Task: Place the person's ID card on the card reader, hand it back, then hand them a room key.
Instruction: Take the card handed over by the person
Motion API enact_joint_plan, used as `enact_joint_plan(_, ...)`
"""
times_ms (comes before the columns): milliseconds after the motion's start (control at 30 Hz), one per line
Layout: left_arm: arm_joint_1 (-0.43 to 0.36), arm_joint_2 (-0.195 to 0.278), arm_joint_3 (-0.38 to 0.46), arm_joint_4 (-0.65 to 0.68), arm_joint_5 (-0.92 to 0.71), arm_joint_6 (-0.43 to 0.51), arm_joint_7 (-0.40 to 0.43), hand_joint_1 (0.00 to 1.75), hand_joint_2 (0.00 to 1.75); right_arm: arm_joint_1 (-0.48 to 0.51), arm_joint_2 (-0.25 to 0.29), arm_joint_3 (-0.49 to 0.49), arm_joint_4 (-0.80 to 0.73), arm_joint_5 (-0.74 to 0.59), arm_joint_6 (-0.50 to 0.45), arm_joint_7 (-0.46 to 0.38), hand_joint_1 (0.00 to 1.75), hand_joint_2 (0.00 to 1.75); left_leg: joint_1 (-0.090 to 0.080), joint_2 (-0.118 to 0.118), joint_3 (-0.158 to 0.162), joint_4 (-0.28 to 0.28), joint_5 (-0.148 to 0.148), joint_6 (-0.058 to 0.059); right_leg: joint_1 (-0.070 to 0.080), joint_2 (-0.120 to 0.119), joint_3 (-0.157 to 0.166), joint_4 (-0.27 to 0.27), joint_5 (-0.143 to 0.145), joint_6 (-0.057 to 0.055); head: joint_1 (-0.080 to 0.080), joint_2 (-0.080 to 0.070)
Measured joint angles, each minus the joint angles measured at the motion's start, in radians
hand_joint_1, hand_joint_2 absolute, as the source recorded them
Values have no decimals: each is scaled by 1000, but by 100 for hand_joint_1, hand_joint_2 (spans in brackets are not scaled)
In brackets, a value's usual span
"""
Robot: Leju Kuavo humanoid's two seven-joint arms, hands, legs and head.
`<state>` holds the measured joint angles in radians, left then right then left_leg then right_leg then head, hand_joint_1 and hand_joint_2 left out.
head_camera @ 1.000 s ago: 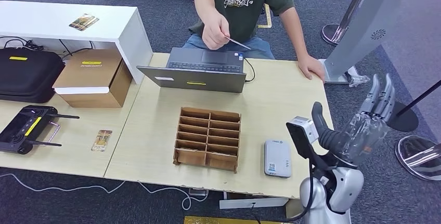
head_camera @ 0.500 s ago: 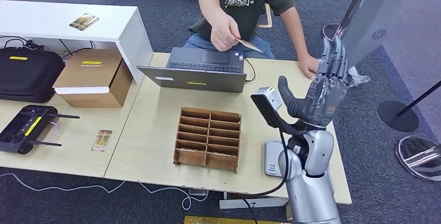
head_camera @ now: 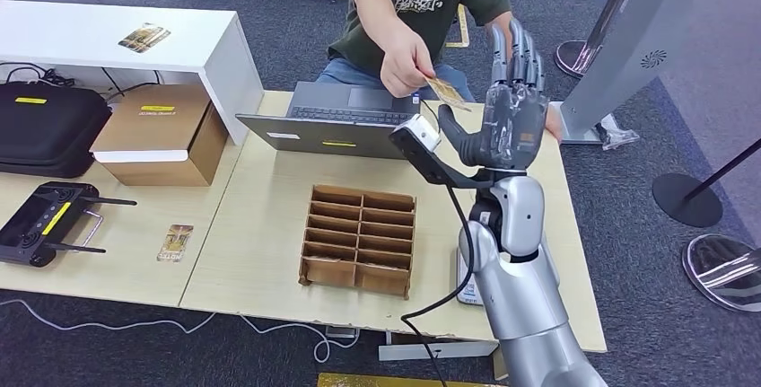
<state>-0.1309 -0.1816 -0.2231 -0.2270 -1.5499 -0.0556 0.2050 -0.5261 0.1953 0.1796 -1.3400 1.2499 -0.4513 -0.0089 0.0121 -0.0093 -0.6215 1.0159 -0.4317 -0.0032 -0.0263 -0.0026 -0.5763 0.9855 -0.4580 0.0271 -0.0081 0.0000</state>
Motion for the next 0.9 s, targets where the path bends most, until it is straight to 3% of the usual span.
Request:
enact_joint_plan(367,-7,2,-26,0,0,-13,-13,0,0,-140,0,50,156,14,48,22,0,175,0,0,0,0,0,0,0,0,0,0,0,0,0,0)
enact_joint_plan(900,-7,14,-27,0,0,-9,-14,0,0,-146,-9,73,196,51,45,40,0,175,0,0,0,0,0,0,0,0,0,0,0,0,0,0)
